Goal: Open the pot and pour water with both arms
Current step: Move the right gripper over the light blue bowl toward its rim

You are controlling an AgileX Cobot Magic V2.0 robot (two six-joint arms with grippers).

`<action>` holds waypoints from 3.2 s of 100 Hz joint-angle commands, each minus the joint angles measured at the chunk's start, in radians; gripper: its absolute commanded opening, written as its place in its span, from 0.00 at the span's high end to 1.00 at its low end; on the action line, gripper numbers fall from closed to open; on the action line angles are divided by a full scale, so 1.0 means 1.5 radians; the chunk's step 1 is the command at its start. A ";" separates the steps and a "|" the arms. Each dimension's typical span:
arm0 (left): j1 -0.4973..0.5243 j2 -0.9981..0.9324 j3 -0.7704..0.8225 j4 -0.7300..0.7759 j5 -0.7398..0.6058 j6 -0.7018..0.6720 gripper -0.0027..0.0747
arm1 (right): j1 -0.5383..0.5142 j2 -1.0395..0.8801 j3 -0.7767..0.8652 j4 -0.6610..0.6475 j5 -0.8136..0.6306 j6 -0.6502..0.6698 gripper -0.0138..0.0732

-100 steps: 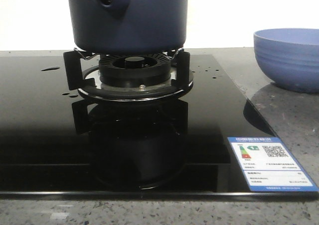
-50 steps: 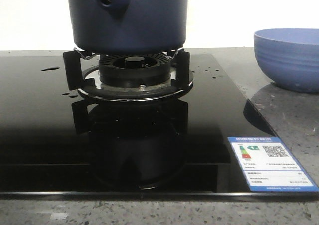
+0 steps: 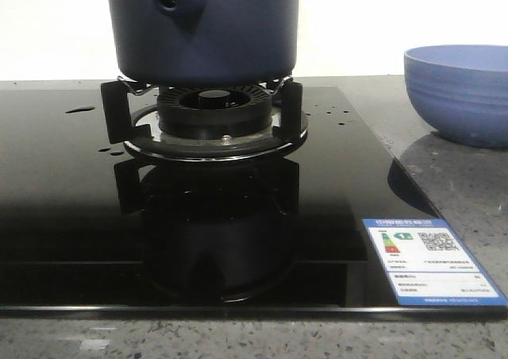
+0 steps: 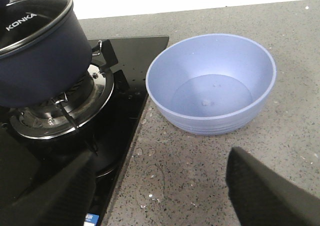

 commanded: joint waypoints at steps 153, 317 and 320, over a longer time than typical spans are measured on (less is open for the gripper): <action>0.000 -0.101 -0.027 0.020 -0.106 0.005 0.53 | 0.001 0.086 -0.078 0.000 0.008 -0.001 0.27; 0.188 -0.159 -0.027 0.023 -0.114 0.005 0.53 | -0.078 0.717 -0.487 -0.183 0.159 0.113 0.93; 0.189 -0.159 -0.027 0.023 -0.116 0.005 0.53 | -0.078 0.715 -0.498 -0.170 0.163 0.107 0.93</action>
